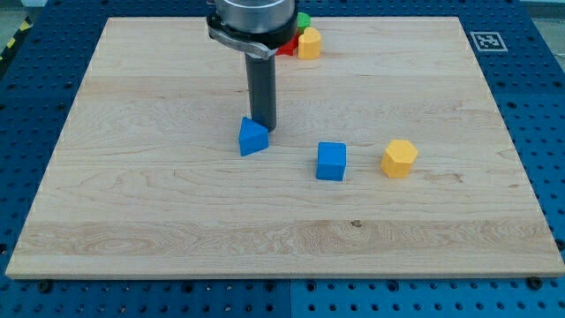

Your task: Push the triangle parallel to the left of the blue cube

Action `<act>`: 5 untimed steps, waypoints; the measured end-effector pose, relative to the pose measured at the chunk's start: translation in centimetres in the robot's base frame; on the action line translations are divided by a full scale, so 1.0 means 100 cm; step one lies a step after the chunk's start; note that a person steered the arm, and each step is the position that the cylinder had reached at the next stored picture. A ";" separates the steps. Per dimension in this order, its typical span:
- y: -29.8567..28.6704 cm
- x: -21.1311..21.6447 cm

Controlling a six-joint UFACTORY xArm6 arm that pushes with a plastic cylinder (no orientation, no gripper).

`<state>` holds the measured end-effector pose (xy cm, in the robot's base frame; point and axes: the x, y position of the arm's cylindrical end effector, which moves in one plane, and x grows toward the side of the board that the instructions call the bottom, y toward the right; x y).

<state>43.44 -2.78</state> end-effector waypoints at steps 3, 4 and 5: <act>-0.023 0.002; -0.042 0.004; -0.042 0.020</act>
<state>45.40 -6.99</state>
